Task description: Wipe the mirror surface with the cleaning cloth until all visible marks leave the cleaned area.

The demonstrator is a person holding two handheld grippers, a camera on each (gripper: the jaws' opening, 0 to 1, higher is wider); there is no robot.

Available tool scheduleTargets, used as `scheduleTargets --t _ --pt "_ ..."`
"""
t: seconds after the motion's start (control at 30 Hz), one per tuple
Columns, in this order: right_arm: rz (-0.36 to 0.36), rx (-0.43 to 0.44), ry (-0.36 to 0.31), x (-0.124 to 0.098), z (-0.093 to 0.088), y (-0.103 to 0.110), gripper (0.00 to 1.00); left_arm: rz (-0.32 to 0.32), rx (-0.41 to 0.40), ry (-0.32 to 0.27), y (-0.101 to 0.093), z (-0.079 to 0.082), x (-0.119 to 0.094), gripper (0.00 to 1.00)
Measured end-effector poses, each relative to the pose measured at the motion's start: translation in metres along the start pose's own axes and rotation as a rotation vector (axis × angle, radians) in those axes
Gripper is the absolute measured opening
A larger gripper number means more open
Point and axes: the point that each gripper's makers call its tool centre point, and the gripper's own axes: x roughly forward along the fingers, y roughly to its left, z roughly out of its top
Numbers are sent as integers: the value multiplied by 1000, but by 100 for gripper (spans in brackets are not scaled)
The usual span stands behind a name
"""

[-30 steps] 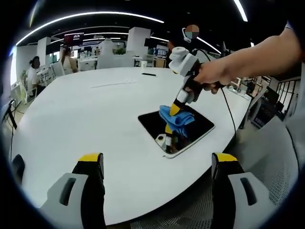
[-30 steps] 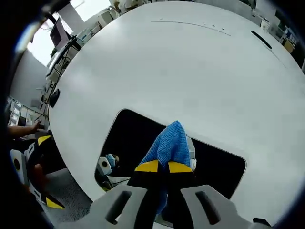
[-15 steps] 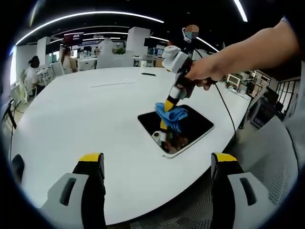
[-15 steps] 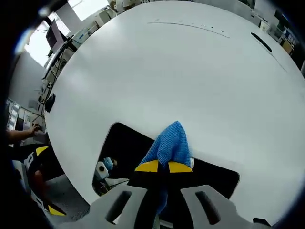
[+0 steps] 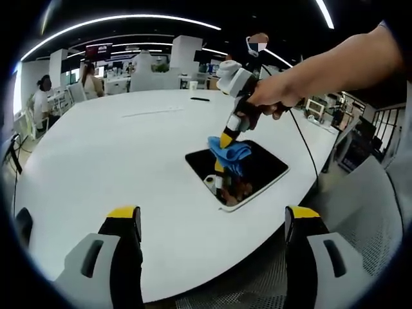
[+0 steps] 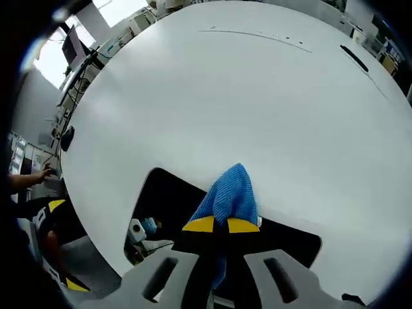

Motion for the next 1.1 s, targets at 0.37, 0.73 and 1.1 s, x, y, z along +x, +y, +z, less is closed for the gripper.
scheduleTargets --t 0.37,0.73,1.1 --pt "8 10 -9 0 -3 -9 0 -1 -4 7 -1 -2 0 90" --pt "-19 28 -12 -5 -14 -35 0 0 -33 -5 1 -1 -1 92" --pt "-24 48 -12 -4 -17 -54 0 1 -23 13 1 -4 -1 93"
